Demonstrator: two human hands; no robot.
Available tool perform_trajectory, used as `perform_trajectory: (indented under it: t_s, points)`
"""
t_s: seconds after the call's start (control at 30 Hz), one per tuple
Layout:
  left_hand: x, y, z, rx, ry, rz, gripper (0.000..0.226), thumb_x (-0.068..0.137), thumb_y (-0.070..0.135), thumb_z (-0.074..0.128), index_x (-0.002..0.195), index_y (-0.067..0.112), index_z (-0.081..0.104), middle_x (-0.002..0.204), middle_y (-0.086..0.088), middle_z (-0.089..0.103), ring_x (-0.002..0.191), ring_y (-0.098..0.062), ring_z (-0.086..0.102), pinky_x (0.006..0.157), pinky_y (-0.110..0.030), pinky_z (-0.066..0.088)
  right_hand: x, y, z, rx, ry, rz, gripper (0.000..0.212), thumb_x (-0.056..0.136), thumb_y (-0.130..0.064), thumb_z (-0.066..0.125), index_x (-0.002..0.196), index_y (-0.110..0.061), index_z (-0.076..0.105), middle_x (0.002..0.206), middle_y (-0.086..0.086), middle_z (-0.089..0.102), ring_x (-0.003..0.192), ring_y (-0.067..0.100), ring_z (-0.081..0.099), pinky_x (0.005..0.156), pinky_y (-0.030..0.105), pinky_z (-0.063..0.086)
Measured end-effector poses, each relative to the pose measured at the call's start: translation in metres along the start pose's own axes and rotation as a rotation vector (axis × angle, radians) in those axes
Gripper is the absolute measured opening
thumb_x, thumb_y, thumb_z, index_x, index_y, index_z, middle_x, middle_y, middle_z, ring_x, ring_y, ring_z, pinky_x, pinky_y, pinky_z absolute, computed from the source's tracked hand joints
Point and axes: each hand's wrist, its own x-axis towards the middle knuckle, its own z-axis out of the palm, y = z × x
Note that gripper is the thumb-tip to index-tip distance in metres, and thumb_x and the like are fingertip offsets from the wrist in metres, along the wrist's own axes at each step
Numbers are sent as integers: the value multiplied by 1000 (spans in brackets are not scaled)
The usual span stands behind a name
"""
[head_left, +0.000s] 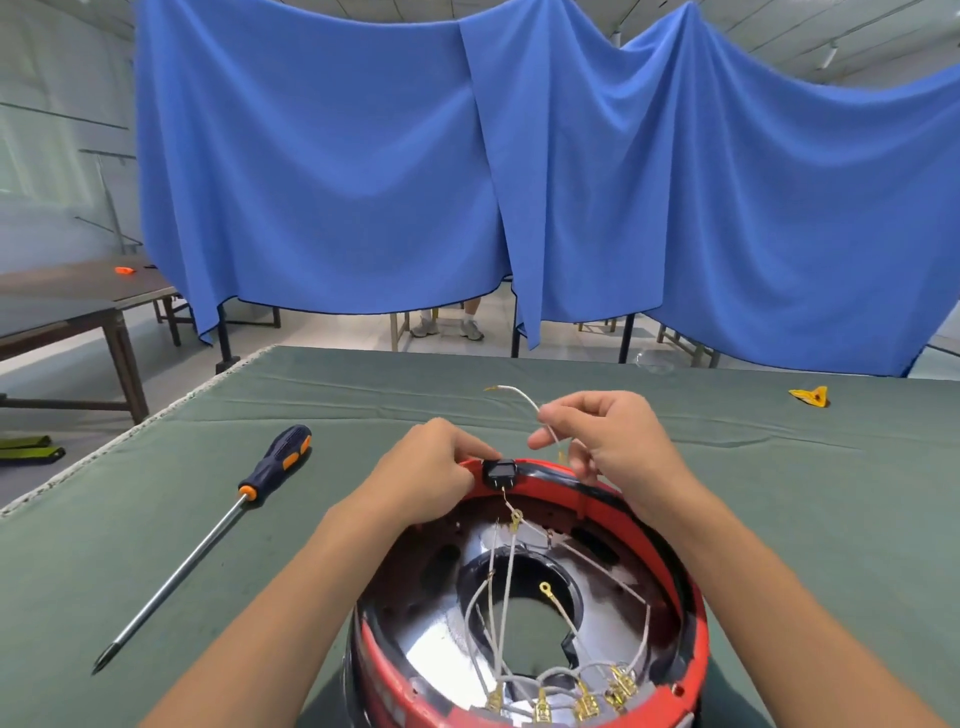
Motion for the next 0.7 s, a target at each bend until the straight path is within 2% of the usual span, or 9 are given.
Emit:
perform_trajectory:
  t_s: [0.07,0.13,0.2,0.27,0.33,0.4,0.47,0.57,0.7]
  points:
    - [-1,-1,1,-2,1,9,28,82,19,61,103,34,73,71,16,65,71,-9,60,69,-23,48,0,0,6,14,-19,20,15,90,-8,61,75,-7,64,65,2,72,31,8,38,34,15,29]
    - [-2,-3,1,-78,-1,-19,27,82,20,65,107,28,72,84,12,69,83,-8,63,79,-24,49,1,3,9,11,-41,27,16,90,-7,61,74,-6,63,64,4,71,30,8,32,34,14,25]
    - [-3,-7,-3,-317,40,-98,25,82,13,65,105,19,72,95,0,73,92,-16,67,85,-26,50,2,6,9,-5,-64,29,17,90,-8,61,73,-7,64,67,7,72,29,7,27,34,14,23]
    - [-4,-8,-7,-628,87,-178,17,82,6,64,94,11,74,93,-10,74,90,-21,69,81,-27,52,3,9,9,-49,-72,35,17,90,-9,61,73,-10,65,67,7,72,30,5,26,33,15,24]
    - [-2,-9,-9,-794,128,-217,13,85,6,60,89,5,72,86,-13,74,78,-17,71,71,-22,50,4,13,10,-107,-80,28,18,90,-10,61,72,-11,65,65,6,72,31,4,28,33,13,26]
    - [-2,-9,-8,-870,155,-228,18,90,11,55,86,2,71,77,-11,74,65,-14,71,58,-15,49,6,17,11,-137,-108,15,18,91,-9,60,73,-11,64,63,6,71,31,4,29,33,13,26]
    - [-3,-10,-8,-925,167,-248,24,92,15,52,83,3,70,74,-10,74,63,-16,71,52,-17,48,6,18,12,-137,-138,9,18,92,-7,58,74,-10,61,61,5,70,29,3,30,33,13,26]
    - [-4,-14,-8,-938,180,-273,22,90,15,53,82,5,71,79,-11,75,70,-17,73,66,-26,45,7,20,12,-176,-133,-18,18,93,-8,57,75,-10,60,61,3,70,32,6,30,36,15,28]
    - [-3,-16,-6,-950,172,-278,21,88,10,51,83,4,70,80,-10,75,74,-17,73,77,-31,46,6,20,11,-249,-121,-57,17,93,-11,59,76,-13,61,62,-1,71,40,7,33,44,18,32]
